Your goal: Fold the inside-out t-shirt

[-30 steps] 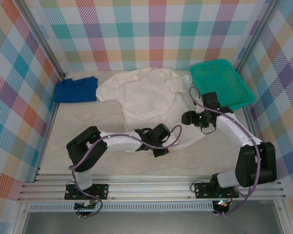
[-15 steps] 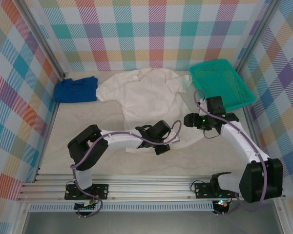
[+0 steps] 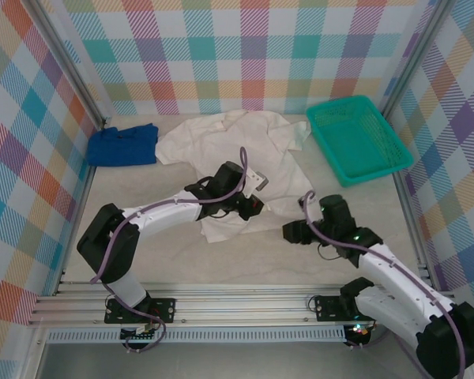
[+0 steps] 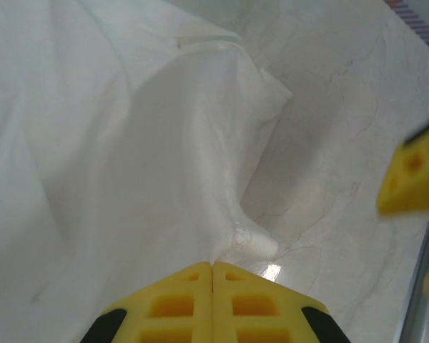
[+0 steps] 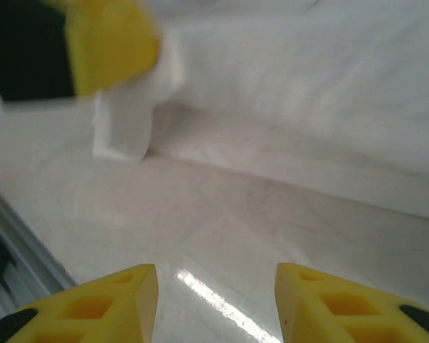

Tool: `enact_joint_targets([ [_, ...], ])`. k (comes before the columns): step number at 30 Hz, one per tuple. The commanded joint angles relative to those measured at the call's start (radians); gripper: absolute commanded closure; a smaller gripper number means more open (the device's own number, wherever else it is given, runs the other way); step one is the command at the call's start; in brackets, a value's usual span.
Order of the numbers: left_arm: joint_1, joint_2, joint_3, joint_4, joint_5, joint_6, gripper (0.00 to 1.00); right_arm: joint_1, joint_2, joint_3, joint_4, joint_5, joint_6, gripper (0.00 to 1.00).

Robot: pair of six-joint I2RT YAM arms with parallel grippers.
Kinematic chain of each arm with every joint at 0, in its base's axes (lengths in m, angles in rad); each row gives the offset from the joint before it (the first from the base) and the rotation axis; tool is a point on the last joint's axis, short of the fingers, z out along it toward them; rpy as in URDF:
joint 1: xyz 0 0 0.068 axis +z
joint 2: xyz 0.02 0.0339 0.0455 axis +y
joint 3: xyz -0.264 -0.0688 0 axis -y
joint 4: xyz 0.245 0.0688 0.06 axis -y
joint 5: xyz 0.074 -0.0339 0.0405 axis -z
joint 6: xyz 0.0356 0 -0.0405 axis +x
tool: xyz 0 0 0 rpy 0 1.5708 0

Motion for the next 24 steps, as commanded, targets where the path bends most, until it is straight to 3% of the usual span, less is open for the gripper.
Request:
enact_joint_targets([
  [1, 0.038, -0.058, 0.005, -0.008, 0.019, -0.113, 1.00, 0.101, 0.016, -0.097, 0.332, 0.072, -0.018, 0.60],
  [4, 0.069, -0.091, 0.025, -0.011, 0.033, -0.178, 1.00, 0.185, 0.116, -0.154, 0.596, 0.188, -0.070, 0.67],
  [10, 0.120, -0.146, 0.118, -0.101, 0.080, -0.232, 1.00, 0.270, 0.449, -0.079, 0.938, 0.328, -0.205, 0.73],
  [16, 0.132, -0.192, 0.198, -0.204, 0.036, -0.198, 1.00, 0.285, 0.748, 0.072, 1.129, 0.434, -0.311, 0.76],
  [24, 0.153, -0.214, 0.289, -0.235, 0.020, -0.189, 1.00, 0.282, 0.986, 0.259, 1.142, 0.519, -0.349, 0.81],
])
